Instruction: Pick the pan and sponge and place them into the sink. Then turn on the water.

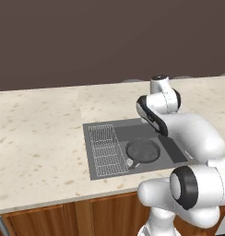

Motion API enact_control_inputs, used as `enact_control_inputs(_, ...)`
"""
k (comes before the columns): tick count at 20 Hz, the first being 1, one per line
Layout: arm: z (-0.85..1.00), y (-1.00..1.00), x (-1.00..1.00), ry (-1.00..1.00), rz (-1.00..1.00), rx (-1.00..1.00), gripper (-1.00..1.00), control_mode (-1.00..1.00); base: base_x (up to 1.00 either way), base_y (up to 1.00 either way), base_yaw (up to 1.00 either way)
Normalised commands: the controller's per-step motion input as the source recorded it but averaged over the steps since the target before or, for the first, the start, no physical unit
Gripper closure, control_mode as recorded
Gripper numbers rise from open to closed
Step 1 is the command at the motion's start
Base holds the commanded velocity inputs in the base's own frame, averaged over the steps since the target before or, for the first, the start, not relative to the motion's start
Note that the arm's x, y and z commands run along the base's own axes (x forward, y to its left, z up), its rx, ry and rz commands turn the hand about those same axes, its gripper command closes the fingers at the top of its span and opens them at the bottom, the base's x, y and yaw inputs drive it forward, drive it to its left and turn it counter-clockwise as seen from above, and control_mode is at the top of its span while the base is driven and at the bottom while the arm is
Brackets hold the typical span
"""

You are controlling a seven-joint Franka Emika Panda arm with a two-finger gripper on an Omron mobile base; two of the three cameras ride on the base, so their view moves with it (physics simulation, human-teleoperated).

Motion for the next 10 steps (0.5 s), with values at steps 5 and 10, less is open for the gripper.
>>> enact_control_inputs(5, -0.24, 0.23, 0.25, 0.01, 0.0, 0.06, 1.0, -1.0, 0.0, 0.0, 0.0)
enact_control_inputs(10, -0.28, 0.12, 0.2, 0.02, 0.0, 0.1, 1.0, -1.0, 0.0, 0.0, 0.0)
